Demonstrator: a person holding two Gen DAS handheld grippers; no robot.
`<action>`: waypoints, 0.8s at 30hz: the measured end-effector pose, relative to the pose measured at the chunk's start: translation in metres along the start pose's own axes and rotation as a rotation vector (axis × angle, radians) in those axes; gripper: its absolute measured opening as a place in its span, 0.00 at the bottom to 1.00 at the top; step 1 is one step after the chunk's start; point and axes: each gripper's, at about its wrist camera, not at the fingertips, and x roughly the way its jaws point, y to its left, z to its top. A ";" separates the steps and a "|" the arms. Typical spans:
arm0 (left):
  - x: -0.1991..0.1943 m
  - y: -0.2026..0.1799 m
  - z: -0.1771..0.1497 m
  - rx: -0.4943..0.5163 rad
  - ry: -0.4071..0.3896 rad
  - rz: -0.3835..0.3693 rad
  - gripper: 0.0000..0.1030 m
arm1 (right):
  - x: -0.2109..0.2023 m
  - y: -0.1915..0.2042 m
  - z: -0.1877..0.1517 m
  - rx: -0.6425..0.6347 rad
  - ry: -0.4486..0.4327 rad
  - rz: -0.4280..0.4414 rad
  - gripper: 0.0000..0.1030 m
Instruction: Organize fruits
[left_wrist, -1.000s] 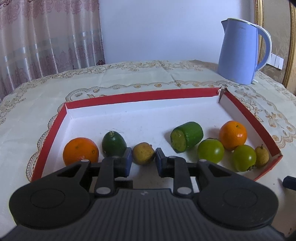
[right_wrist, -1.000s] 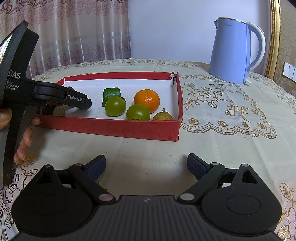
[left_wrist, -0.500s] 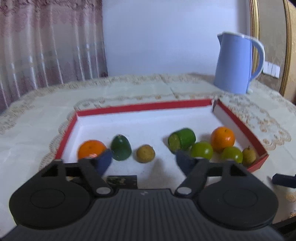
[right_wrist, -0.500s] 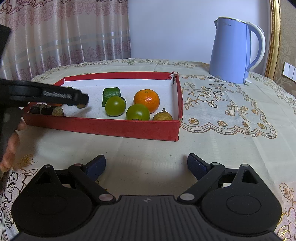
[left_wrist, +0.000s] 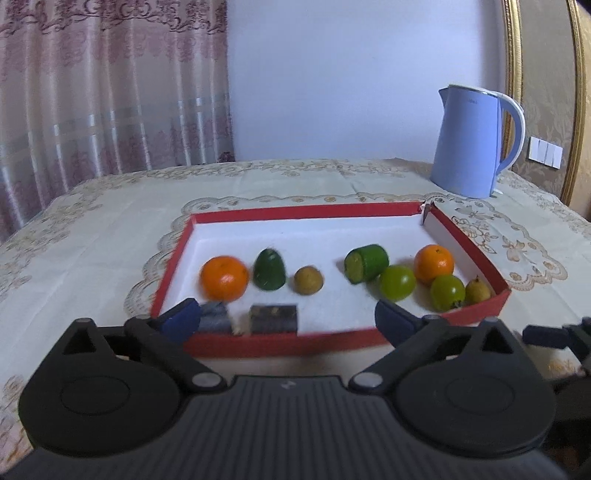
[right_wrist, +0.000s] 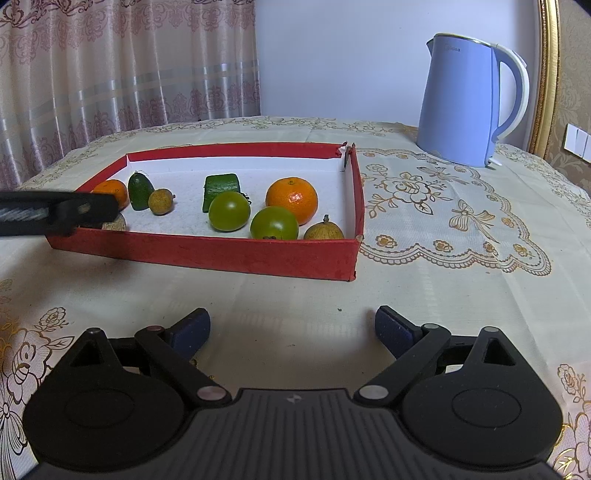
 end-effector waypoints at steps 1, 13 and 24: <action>-0.006 0.002 -0.002 -0.007 -0.001 0.017 1.00 | 0.000 0.000 0.000 -0.001 0.000 -0.003 0.95; -0.046 0.013 -0.020 -0.052 0.021 0.089 1.00 | -0.034 0.024 -0.002 0.125 -0.048 -0.142 0.97; -0.049 0.017 -0.020 -0.063 0.034 0.093 1.00 | -0.037 0.042 0.007 0.115 -0.047 -0.206 0.97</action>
